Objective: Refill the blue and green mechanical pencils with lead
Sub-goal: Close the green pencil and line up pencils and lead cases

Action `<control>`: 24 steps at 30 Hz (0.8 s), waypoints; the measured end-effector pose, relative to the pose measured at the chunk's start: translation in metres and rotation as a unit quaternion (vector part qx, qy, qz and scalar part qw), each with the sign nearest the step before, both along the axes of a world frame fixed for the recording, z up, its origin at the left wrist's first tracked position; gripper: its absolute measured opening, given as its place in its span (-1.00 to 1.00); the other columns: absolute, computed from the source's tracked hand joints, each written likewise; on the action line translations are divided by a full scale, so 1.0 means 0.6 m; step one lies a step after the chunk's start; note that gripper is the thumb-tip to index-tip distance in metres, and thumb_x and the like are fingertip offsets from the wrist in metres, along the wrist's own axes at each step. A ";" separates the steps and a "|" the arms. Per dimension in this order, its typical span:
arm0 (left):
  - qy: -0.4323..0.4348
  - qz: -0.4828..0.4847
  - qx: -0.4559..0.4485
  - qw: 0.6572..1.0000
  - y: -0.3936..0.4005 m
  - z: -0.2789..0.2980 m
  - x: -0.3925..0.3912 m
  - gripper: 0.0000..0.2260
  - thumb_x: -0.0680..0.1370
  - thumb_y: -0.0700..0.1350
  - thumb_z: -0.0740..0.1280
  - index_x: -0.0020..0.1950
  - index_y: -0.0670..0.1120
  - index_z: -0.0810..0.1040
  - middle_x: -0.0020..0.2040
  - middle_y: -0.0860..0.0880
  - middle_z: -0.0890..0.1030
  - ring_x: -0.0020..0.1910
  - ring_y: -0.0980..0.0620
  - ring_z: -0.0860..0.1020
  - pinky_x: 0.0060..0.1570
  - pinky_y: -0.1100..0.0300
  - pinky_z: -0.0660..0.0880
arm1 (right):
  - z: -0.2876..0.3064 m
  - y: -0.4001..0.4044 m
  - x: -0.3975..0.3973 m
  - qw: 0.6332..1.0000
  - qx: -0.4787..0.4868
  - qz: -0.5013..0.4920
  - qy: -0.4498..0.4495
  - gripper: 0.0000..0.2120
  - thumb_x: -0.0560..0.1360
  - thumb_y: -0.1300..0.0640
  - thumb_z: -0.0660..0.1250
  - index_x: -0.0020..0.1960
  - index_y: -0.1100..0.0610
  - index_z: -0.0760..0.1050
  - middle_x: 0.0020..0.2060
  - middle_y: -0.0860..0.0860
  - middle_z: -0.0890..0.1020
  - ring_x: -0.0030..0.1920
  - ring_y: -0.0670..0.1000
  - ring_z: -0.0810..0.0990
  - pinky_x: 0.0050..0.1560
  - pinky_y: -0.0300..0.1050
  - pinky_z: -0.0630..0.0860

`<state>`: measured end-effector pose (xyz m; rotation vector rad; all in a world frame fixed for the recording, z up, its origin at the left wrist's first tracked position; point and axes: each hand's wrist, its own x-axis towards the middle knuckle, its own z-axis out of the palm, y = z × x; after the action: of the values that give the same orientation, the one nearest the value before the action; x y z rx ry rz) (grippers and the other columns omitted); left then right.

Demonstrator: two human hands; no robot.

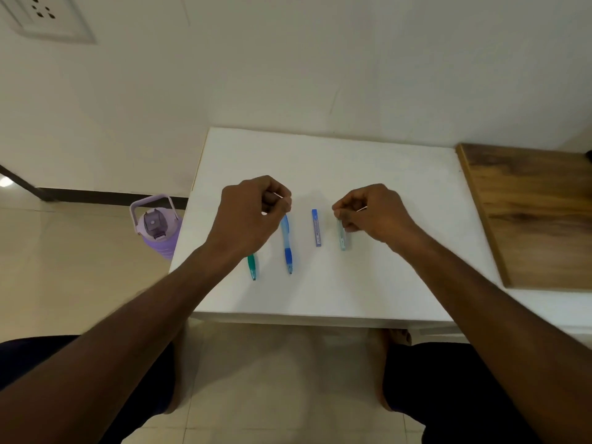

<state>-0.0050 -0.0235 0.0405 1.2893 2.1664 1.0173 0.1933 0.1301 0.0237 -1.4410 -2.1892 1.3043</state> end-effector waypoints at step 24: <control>0.060 -0.011 0.029 0.998 -0.003 0.019 -0.031 -0.88 0.68 -0.14 0.33 0.13 -0.10 0.65 -0.03 0.03 0.75 -0.13 0.12 0.68 0.01 0.39 0.56 | -0.038 -0.110 -0.156 0.951 0.194 0.127 -0.203 -0.58 0.55 -0.17 0.47 0.22 0.12 0.54 -0.09 0.00 0.62 -0.15 -0.03 0.58 -0.01 -0.22 0.50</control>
<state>-0.0238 -0.0255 0.0518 1.4309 2.2204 1.0262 0.0996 0.0641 0.0008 -1.3915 -2.7741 0.6048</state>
